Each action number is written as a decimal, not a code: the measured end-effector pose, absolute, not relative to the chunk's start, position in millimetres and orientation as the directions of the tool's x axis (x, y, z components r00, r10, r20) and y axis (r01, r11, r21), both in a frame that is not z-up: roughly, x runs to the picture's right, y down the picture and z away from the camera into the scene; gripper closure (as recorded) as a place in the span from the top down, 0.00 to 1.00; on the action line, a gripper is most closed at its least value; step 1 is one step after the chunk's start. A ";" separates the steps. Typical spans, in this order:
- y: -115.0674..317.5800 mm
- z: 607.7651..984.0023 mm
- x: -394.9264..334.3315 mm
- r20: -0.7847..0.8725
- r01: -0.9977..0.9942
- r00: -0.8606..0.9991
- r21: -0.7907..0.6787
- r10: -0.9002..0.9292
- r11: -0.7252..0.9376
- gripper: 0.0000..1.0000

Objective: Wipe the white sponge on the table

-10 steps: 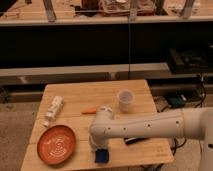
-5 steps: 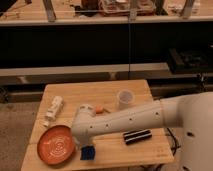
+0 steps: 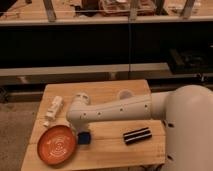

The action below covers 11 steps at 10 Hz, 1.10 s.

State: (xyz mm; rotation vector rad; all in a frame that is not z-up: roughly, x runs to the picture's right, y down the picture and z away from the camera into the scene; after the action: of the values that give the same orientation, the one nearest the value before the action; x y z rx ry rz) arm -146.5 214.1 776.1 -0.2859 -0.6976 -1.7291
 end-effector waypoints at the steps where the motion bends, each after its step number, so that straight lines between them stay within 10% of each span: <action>1: 202.7 788.0 -144.8 0.532 0.946 -0.273 0.299 -0.801 -0.124 0.00; 11: 202.9 852.6 -29.9 0.601 0.987 -0.090 0.158 -0.794 0.008 0.00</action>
State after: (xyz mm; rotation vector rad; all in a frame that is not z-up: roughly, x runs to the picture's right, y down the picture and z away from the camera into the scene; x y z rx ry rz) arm -29.9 202.9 852.6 -0.3908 -0.6365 -1.5501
